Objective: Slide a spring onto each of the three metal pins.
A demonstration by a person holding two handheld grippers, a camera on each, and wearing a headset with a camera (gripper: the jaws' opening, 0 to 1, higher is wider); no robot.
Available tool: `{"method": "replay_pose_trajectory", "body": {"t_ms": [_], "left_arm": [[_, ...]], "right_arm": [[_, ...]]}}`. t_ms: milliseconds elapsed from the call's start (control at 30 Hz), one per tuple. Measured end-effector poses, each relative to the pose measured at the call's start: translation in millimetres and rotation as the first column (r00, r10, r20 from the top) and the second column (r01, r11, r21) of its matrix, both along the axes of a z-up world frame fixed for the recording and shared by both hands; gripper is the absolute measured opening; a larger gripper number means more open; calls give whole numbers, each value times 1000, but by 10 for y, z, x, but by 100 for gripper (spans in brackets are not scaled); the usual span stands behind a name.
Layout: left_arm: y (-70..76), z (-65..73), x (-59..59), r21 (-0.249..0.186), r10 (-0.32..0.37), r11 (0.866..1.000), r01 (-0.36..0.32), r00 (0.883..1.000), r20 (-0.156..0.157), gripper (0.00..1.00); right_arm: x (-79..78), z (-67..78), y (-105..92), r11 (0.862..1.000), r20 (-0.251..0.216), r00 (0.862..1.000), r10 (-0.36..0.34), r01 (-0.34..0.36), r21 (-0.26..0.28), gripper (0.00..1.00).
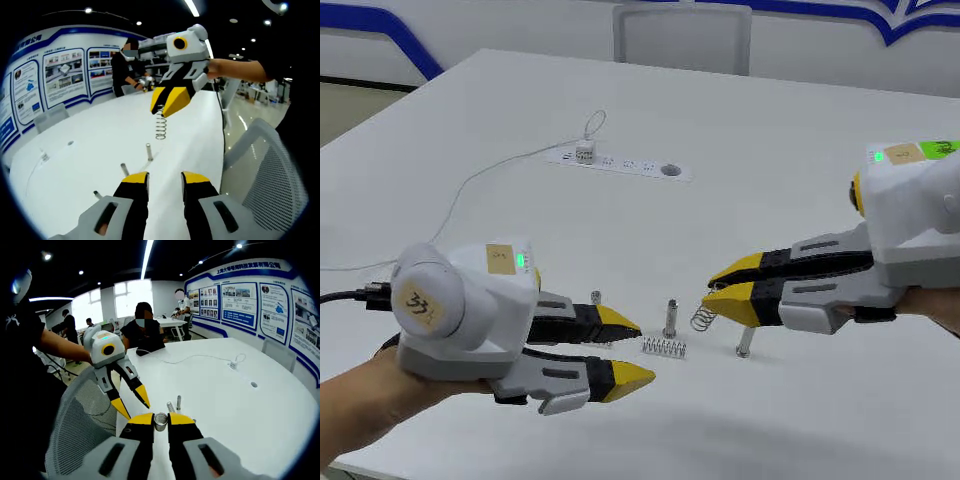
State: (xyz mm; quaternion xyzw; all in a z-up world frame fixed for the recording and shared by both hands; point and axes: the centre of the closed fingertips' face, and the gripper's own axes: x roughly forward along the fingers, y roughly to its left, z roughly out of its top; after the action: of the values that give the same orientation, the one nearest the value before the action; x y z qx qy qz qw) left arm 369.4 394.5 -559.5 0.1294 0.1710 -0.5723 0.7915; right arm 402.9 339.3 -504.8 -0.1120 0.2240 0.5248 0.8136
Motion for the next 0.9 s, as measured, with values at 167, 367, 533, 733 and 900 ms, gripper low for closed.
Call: {"method": "replay_pose_trajectory", "body": {"t_ms": [167, 367, 533, 733, 900], "left_arm": [[121, -61, 9, 0, 39, 999, -39, 999, -8, 29], [252, -125, 19, -6, 82, 997, -83, 996, -21, 31], [349, -161, 54, -25, 131, 991, -132, 991, -39, 31], [437, -183, 85, -58, 177, 982, -181, 982, -67, 34], [505, -189, 124, -77, 218, 971, -224, 972, -83, 41]], "right_arm": [[194, -37, -249, 996, 78, 994, -76, 80, -39, 11], [318, -133, -435, 988, 79, 987, -139, 144, -61, 11], [395, -267, -529, 979, 68, 981, -181, 186, -79, 11], [471, -400, -582, 970, 66, 974, -216, 221, -97, 11], [511, -479, -599, 967, 53, 972, -228, 232, -102, 11]]}}
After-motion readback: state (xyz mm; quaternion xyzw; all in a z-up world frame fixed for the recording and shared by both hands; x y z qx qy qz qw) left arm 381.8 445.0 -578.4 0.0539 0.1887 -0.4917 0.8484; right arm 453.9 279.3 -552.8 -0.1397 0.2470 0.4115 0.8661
